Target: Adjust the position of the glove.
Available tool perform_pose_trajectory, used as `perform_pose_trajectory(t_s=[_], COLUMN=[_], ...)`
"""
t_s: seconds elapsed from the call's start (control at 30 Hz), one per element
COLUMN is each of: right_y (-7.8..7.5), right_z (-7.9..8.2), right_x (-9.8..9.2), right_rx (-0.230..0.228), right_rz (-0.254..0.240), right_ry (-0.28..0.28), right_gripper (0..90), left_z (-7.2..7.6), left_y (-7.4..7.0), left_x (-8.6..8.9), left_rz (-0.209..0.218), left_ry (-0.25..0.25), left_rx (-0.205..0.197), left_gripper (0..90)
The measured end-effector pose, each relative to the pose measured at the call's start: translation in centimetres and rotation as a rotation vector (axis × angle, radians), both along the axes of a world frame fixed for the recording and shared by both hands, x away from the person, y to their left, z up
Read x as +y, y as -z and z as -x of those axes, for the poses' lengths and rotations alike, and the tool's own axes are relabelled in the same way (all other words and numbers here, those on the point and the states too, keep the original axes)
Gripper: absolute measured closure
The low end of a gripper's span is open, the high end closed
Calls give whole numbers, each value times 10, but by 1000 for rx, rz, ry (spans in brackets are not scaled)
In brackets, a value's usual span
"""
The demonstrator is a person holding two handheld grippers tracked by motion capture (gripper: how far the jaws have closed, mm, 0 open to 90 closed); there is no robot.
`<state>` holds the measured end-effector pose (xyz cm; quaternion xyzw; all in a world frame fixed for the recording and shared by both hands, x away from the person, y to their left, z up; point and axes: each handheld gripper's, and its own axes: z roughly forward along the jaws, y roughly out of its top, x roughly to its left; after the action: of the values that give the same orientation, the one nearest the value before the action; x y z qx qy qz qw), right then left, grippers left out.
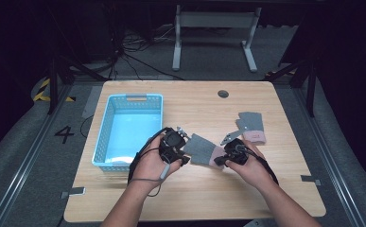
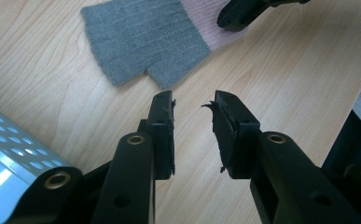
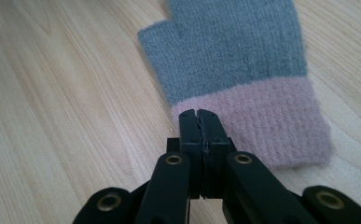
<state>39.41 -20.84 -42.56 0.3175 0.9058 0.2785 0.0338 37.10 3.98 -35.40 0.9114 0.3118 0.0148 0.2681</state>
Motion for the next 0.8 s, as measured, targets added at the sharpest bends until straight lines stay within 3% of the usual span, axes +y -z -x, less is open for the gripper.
perform_pose_trajectory(t_s=[0.53,0.8], right_y=[5,2], right_z=[-1,3], right_x=[-2,-15], right_rx=[32,56], right_rz=[25,46], right_ry=[2,11], right_gripper=[900,900], left_z=[-1,-3], left_y=[0,-1], left_x=[1,-2], left_rz=[0,0], left_ry=[-4,7], left_rx=[-2,0], left_gripper=[675,668])
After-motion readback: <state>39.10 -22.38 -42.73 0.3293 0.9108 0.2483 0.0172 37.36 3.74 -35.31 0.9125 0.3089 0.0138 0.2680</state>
